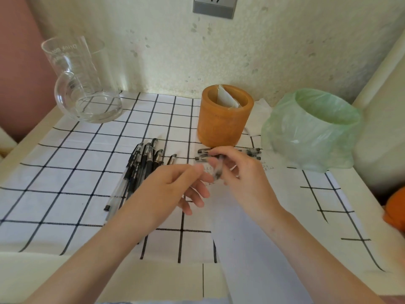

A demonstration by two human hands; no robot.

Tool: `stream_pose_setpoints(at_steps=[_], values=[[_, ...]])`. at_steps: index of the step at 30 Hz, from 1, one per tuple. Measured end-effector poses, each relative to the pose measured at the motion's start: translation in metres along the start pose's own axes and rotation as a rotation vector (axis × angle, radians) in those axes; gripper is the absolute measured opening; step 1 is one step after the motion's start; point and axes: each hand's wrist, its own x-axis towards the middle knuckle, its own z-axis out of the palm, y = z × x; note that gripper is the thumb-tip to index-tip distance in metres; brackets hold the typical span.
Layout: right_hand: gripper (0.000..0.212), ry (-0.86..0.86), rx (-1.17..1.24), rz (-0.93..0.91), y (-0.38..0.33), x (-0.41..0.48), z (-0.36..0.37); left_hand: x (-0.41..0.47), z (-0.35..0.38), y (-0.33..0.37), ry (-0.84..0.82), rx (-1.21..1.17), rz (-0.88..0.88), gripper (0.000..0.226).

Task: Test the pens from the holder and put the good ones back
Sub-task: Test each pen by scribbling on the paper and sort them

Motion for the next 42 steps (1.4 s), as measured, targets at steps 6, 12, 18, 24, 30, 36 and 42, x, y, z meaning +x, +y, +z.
stream_pose_setpoints(at_steps=[6,12,18,24,30,36,42], values=[[0.028,0.032,0.56,0.213,-0.014,0.002,-0.012,0.0,0.001,-0.01,0.201,0.445,0.263,0.043],[0.009,-0.084,0.622,0.201,-0.017,-0.004,-0.009,0.001,0.009,-0.007,0.028,0.27,0.247,0.016],[0.008,-0.113,0.64,0.229,-0.022,-0.005,-0.011,-0.003,0.017,-0.013,0.033,0.371,0.244,0.019],[0.014,-0.132,0.652,0.263,-0.022,-0.005,-0.012,-0.004,0.022,-0.012,0.086,0.441,0.273,0.023],[0.019,-0.132,0.71,0.282,-0.021,-0.005,-0.015,0.0,0.024,-0.011,0.058,0.266,0.288,0.024],[0.015,-0.081,0.733,0.31,-0.02,-0.006,-0.021,-0.003,0.02,-0.011,0.037,0.371,0.269,0.029],[0.016,0.167,0.724,0.405,-0.006,0.002,-0.035,-0.002,0.014,-0.022,-0.025,0.936,0.126,0.044]])
